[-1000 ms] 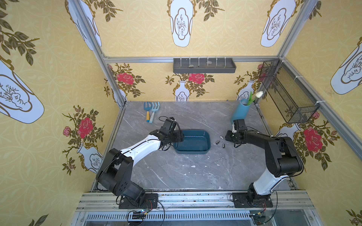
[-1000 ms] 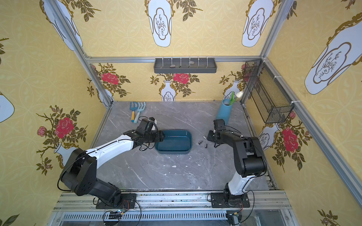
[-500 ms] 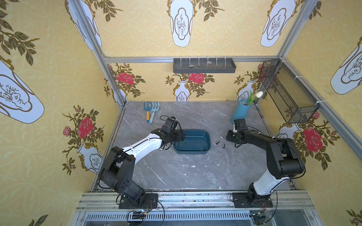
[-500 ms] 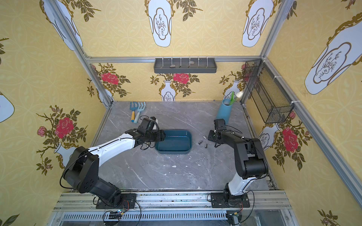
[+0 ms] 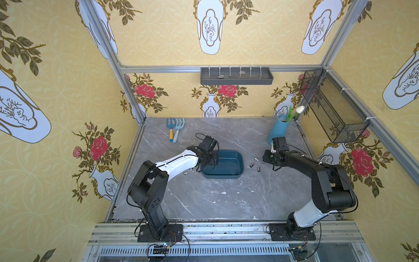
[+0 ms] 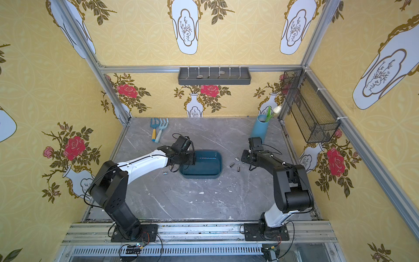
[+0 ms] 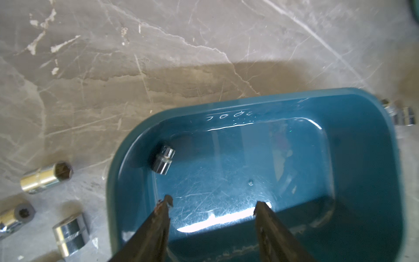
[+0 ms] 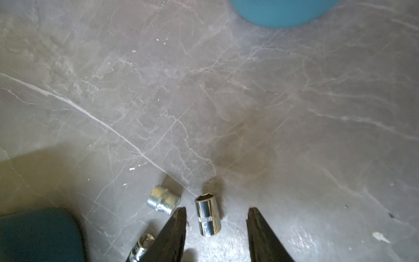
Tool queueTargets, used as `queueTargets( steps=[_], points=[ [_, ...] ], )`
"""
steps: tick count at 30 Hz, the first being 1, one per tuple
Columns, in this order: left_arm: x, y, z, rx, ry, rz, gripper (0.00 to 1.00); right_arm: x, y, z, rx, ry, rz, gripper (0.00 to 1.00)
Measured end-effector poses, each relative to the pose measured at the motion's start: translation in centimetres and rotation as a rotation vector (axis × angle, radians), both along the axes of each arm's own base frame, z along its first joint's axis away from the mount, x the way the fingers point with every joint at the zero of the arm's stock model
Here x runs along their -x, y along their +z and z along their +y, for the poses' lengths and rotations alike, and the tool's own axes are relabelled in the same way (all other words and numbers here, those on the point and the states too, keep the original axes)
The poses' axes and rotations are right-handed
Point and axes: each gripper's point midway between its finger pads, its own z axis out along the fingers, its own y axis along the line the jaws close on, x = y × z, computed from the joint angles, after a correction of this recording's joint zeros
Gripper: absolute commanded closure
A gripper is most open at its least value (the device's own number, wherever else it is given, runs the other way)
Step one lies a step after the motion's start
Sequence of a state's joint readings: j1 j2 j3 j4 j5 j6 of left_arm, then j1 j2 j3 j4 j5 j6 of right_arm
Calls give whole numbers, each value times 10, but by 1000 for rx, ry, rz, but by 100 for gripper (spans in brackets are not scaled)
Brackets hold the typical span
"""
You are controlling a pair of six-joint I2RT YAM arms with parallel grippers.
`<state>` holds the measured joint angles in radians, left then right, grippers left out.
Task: Take out the socket from the storage box
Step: Pick up the socket head from the storage box.
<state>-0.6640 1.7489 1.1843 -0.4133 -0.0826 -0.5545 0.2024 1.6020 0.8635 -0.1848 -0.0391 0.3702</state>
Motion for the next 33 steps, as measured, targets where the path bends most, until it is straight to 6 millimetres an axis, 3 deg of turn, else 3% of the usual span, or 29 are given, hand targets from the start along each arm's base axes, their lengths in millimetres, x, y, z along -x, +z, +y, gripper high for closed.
queueTargets(
  steps=[7,15,25,33],
  points=[
    [-8,-25,4,-127,-1,19,27,4,6,0,-9,0,-12,51],
    [-16,-41,0,-209,-13,8,21,7,5,0,-12,2,-9,51],
    [-24,-49,-2,-245,-19,-5,20,7,9,2,-23,9,-17,51],
    [-8,-50,-18,-190,-73,22,21,7,10,4,-30,12,-21,51]
  ],
)
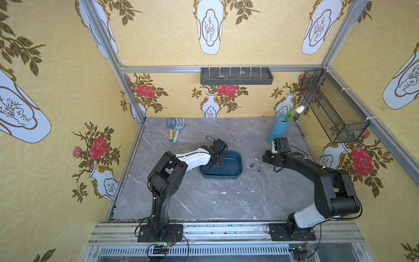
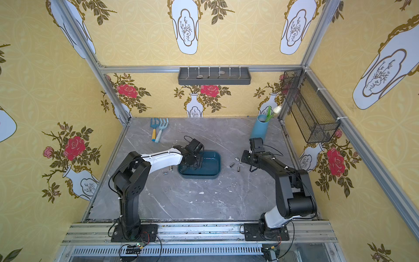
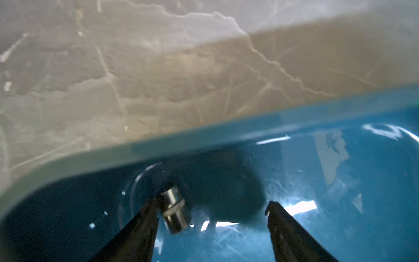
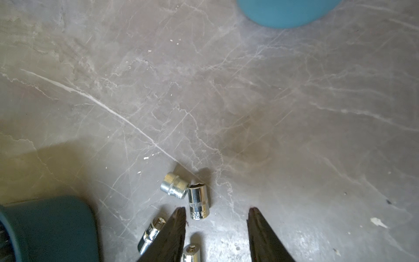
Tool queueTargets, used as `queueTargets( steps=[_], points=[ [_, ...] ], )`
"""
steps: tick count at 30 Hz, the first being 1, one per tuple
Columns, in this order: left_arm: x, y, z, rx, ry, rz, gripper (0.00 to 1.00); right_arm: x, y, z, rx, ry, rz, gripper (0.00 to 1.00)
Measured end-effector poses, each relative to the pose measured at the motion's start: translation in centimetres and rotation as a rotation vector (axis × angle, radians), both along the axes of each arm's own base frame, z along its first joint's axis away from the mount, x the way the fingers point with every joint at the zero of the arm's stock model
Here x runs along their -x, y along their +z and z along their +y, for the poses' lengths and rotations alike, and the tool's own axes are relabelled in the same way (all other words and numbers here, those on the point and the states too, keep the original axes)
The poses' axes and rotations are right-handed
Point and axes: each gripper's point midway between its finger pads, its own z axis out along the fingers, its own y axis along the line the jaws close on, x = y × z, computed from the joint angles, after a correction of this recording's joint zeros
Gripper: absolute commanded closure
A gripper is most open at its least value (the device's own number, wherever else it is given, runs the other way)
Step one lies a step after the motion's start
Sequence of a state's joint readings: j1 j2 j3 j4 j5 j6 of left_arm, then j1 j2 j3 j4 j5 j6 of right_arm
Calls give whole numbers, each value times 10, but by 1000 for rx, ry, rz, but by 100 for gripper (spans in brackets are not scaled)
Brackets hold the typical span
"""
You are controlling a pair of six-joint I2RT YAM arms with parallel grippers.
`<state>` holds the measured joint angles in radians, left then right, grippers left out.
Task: Take out the socket from the storage box
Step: Pick up the socket head from the storage box.
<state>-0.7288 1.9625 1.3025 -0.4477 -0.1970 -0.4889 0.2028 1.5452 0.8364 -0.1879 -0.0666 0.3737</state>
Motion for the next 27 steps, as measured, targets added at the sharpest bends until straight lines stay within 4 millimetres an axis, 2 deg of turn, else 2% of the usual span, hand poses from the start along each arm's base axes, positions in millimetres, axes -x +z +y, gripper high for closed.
queueTargets(
  steps=[6,13,27],
  points=[
    [3,12,-8,35,-9,-17,21,0,0,0,0,0,0,51],
    [-7,3,-10,10,27,-13,26,1,2,0,0,2,-7,51],
    [-16,-9,4,-2,145,-60,32,7,-3,-2,3,3,5,51]
  ],
)
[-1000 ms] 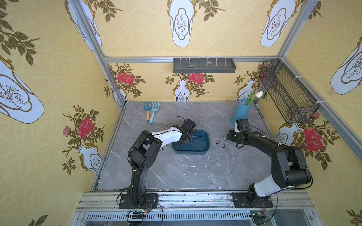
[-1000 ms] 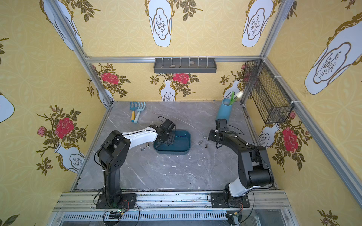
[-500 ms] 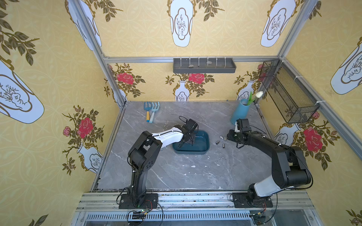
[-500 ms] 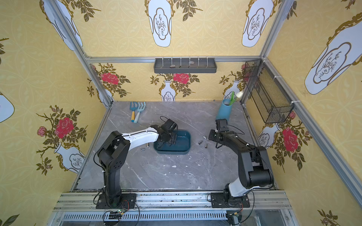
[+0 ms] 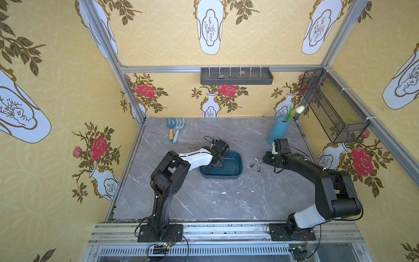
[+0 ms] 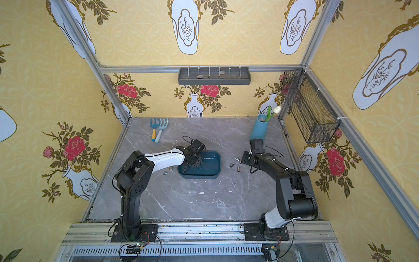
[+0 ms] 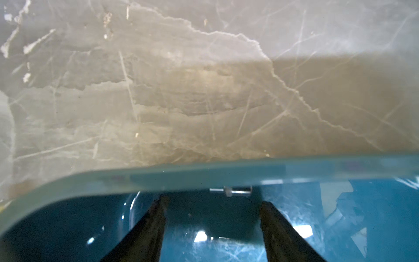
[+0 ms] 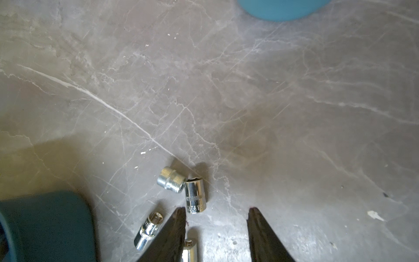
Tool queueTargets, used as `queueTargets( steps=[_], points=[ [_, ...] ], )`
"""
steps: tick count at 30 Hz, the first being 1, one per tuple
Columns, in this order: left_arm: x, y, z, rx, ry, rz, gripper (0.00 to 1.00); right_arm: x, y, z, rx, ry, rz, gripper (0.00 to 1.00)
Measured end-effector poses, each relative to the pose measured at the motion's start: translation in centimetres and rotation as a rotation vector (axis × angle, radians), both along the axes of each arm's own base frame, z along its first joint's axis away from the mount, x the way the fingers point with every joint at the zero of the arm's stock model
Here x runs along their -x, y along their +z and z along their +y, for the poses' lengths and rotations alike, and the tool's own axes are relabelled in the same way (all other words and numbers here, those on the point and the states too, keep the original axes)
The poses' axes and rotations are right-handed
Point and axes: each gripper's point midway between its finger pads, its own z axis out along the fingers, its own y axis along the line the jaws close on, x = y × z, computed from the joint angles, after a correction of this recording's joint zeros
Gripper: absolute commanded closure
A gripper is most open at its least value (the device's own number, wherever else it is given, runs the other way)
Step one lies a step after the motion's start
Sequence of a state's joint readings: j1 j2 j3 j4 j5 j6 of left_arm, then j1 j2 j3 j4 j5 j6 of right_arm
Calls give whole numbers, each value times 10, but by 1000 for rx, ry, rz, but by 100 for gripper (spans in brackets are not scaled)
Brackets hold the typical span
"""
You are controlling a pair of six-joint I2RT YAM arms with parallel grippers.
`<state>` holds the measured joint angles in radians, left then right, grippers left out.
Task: Take out the socket from the storage box
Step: Pick up the socket head from the storage box.
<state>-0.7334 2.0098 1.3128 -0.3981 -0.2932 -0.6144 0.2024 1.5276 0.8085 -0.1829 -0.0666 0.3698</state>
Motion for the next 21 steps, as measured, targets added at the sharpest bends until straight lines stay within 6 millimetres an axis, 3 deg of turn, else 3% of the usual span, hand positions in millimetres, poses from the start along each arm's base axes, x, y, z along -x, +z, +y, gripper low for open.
queueTargets(
  steps=[14,21],
  points=[
    [-15,4,-12,87,22,-94,36,1,-1,1,-6,3,2,51],
    [-21,4,-15,100,31,-123,42,1,-1,1,-6,3,2,51]
  ],
)
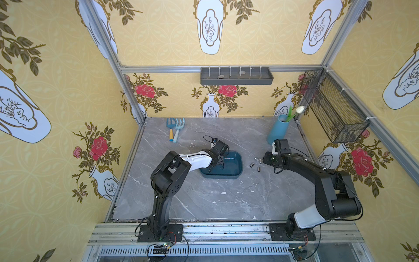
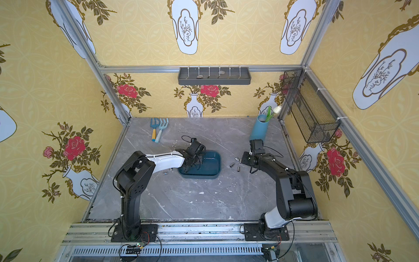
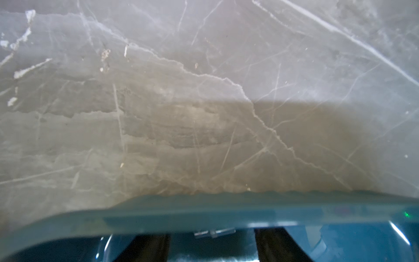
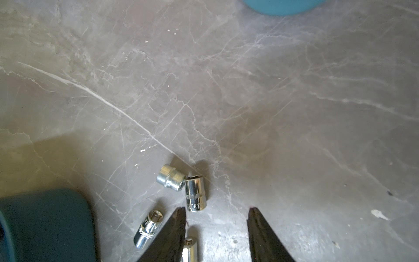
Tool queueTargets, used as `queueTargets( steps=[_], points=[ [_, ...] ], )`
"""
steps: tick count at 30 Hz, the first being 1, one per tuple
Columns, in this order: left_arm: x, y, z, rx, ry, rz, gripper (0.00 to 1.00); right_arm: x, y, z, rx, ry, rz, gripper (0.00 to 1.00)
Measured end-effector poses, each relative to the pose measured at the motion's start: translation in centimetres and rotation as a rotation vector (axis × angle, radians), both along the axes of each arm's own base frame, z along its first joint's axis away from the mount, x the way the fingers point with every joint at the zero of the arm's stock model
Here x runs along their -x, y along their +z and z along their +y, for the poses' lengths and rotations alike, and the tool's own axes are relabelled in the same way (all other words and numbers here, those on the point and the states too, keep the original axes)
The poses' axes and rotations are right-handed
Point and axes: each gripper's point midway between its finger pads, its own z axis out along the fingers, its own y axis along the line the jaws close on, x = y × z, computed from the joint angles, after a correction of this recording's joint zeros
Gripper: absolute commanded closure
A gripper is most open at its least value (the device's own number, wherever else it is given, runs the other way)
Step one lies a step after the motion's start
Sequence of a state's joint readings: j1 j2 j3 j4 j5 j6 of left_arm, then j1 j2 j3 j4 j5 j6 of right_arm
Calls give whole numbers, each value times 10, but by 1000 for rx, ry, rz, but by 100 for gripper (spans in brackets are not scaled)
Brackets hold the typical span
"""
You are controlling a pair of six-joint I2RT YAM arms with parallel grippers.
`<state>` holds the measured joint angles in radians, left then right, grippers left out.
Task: Take out the socket from the storage box
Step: Pick up the socket head from the storage box.
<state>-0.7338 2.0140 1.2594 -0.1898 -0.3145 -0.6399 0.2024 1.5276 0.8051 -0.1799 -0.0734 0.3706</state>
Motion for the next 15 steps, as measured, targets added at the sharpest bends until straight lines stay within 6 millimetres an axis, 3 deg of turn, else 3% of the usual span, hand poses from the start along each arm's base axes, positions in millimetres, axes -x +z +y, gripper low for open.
queueTargets(
  steps=[15],
  points=[
    [-6,-5,0,6,18,-29,69,0,4,1,-8,1,-9,51]
  ],
)
